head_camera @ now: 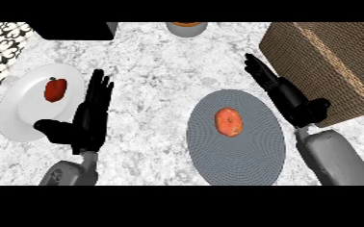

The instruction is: Pick the squash from the placemat and place it in the basket

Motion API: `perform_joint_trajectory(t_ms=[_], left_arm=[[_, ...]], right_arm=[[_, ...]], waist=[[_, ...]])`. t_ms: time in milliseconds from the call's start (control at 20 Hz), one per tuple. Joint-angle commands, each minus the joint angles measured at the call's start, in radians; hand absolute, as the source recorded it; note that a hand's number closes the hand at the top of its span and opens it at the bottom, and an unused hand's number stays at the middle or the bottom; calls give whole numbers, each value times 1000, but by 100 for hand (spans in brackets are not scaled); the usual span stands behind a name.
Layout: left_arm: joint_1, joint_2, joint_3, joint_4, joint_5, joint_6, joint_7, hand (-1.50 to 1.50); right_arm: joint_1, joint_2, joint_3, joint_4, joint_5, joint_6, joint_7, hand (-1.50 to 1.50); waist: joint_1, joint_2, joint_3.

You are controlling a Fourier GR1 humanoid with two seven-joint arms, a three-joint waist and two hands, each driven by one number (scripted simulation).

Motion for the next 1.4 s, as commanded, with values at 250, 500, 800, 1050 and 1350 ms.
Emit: perform_joint_trajectory(t_ms=[250,500,800,1050,1350], left_arm=[[-38,220,-65,76,-144,-79,94,0],[-67,267,-62,141,-143,-106,196,0],[-131,271,-39,152,-143,-116,281,0],[-119,278,-41,171,-144,-147,257,0],[-138,257,-57,173,-160,-151,259,0]], right_arm=[[-71,147,29,147,-306,463,-172,150],[-48,197,15,38,-311,712,-536,-150],[-57,2,-101,43,-34,555,-570,-150],[-157,-202,-133,60,211,453,-611,-150],[-226,-431,-4,79,395,580,-725,-150]], waist=[[92,48,28],[2,7,15],[-16,-10,8],[3,-3,7],[22,2,8]])
